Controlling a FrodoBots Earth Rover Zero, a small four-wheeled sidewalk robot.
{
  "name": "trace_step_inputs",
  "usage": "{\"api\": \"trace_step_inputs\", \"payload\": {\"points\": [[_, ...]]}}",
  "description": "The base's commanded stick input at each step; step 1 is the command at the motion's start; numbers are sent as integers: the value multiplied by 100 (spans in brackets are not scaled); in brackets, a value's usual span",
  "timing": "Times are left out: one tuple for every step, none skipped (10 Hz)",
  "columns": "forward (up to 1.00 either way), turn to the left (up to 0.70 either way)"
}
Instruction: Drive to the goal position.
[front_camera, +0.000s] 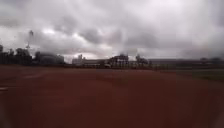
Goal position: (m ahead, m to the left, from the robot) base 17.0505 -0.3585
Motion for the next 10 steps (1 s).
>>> {"api": "trace_step_inputs", "payload": {"points": [[70,0],[70,0],[70,0],[70,0],[70,0],[70,0],[70,0],[70,0],[70,0],[70,0]]}}
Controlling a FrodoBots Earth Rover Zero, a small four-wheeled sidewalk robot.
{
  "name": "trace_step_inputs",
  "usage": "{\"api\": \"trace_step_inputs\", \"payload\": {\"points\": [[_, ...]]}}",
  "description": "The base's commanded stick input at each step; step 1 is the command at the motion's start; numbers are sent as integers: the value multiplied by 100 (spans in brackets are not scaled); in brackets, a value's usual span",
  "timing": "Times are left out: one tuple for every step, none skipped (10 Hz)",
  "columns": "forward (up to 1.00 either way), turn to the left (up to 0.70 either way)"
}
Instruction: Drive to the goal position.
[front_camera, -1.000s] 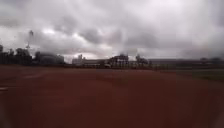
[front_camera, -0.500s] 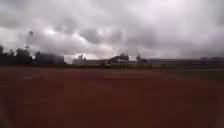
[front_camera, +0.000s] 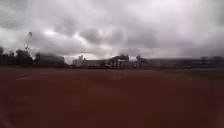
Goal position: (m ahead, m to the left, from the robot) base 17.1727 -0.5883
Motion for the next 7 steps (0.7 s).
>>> {"api": "trace_step_inputs", "payload": {"points": [[70,0],[70,0],[70,0],[70,0],[70,0],[70,0],[70,0]]}}
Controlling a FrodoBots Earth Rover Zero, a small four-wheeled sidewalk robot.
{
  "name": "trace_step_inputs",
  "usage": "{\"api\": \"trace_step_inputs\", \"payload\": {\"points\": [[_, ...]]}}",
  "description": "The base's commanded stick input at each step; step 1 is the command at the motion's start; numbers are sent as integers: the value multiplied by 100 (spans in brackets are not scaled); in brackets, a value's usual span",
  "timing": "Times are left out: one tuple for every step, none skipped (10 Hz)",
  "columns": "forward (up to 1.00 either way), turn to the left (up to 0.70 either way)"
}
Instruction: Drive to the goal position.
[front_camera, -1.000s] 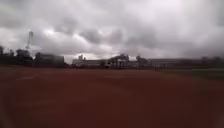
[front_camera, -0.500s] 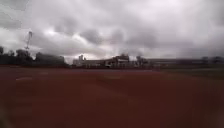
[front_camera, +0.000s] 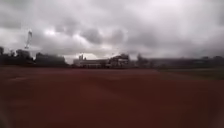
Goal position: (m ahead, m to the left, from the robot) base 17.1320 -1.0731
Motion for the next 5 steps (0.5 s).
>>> {"api": "trace_step_inputs", "payload": {"points": [[70,0],[70,0],[70,0],[70,0],[70,0]]}}
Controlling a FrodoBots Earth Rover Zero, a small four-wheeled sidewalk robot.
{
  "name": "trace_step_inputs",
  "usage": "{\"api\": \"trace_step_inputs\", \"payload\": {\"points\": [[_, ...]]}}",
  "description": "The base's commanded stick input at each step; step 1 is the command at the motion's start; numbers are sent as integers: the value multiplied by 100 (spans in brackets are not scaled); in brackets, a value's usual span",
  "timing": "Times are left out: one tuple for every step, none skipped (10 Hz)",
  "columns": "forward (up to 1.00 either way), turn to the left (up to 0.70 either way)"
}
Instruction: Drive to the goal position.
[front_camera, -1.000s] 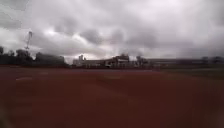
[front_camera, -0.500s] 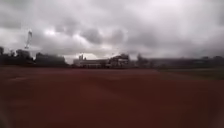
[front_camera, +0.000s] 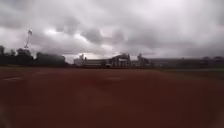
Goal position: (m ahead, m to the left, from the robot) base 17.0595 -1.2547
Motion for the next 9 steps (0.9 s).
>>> {"api": "trace_step_inputs", "payload": {"points": [[70,0],[70,0],[70,0],[70,0],[70,0],[70,0],[70,0],[70,0],[70,0]]}}
